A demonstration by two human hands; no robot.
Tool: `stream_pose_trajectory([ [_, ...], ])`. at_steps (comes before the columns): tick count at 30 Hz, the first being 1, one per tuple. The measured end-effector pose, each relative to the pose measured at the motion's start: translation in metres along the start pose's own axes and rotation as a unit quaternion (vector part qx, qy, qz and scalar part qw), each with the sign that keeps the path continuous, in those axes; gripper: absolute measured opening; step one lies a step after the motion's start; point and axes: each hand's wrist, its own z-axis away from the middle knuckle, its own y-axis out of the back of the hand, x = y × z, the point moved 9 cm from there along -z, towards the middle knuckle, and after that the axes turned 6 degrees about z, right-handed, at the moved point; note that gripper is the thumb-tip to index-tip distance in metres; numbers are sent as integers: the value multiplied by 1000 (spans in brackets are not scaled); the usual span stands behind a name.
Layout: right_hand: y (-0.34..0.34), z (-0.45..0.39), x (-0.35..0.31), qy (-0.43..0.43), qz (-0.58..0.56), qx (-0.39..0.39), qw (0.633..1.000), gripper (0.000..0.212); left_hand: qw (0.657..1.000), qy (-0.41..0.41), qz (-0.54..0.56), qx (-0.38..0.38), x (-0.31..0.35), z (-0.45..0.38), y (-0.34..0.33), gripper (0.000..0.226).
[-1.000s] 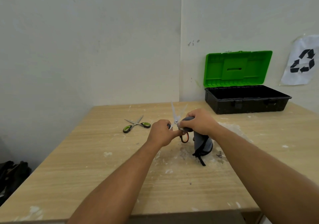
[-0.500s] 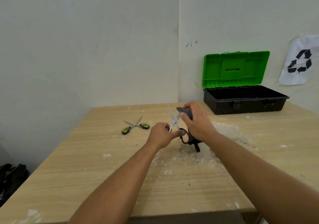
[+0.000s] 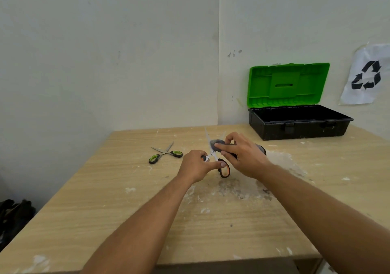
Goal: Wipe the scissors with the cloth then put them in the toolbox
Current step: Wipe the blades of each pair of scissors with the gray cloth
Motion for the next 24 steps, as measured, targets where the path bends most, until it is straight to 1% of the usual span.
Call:
stream_pose_trajectory([
  [5, 7, -5, 19, -44, 38, 11, 998, 28, 1000, -14, -19, -13, 0, 2, 0, 69],
  [11, 6, -9, 45, -90, 48, 2, 995, 29, 1000, 1, -23, -21, -6, 5, -4, 67],
  [13, 4, -6, 59, -141, 24, 5, 990, 28, 1000, 18, -15, -21, -9, 4, -2, 69],
  [15, 7, 1, 71, -197, -20, 30, 980, 28, 999, 38, -11, -25, -13, 3, 1, 70],
  [16, 10, 4, 71, -203, -33, 46, 978, 28, 998, 45, -11, -30, -13, 2, 1, 70],
  [18, 16, 3, 56, -165, -46, 81, 982, 28, 998, 52, -11, -38, -13, 1, 2, 71],
  [20, 23, 0, 32, -94, -69, 96, 989, 28, 997, 57, -8, -51, -13, 1, 1, 72],
  [22, 23, -2, 4, -4, -71, 66, 995, 28, 996, 54, -3, -70, -11, 0, -2, 73],
  [24, 12, -2, -19, 83, -48, -3, 995, 28, 995, 53, -5, -85, -11, 0, -5, 70],
])
